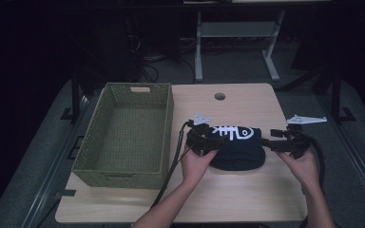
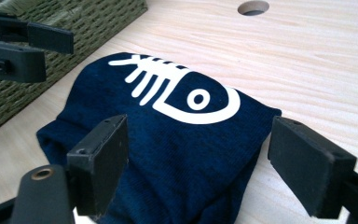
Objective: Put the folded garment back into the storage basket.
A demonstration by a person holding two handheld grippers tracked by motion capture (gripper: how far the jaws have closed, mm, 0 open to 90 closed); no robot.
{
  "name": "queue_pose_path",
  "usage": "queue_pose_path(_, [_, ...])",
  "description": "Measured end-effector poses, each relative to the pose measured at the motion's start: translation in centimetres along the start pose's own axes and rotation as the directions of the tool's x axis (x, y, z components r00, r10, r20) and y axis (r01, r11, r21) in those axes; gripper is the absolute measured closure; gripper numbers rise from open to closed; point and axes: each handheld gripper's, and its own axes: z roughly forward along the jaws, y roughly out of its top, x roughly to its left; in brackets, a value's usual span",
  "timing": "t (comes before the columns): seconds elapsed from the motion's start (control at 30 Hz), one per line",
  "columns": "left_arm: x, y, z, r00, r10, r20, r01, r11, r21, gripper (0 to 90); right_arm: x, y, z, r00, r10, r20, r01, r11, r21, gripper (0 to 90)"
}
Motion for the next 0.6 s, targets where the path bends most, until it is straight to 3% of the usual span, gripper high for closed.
queue_pose_path(0.17, [0.9,-0.2,1.1,0.999,-0.038,-0.024,0.039,0.9988,0.031,19.9,-0.9,0.1,0.7,0.9996,0.029,0.008,-0.029,0.999,0.02,20.6])
queue_pose_path(0.23, [1.5,-0.4,1.6,0.9965,-0.081,-0.019,0.082,0.9952,0.054,19.8,-1.2,-0.1,1.0,0.9991,0.041,0.011,-0.041,0.999,0.028,21.6])
queue_pose_path(0.47, [2.2,-1.3,2.8,0.9941,-0.086,-0.066,0.092,0.9919,0.088,19.5,-1.7,-1.2,2.4,0.9975,0.07,0.004,-0.07,0.995,0.07,24.3])
queue_pose_path(0.6, [3.1,-2.4,3.4,0.9877,-0.139,-0.071,0.147,0.9811,0.125,20.1,-2.1,-1.5,3.0,0.9963,0.085,0.006,-0.086,0.992,0.088,26.5])
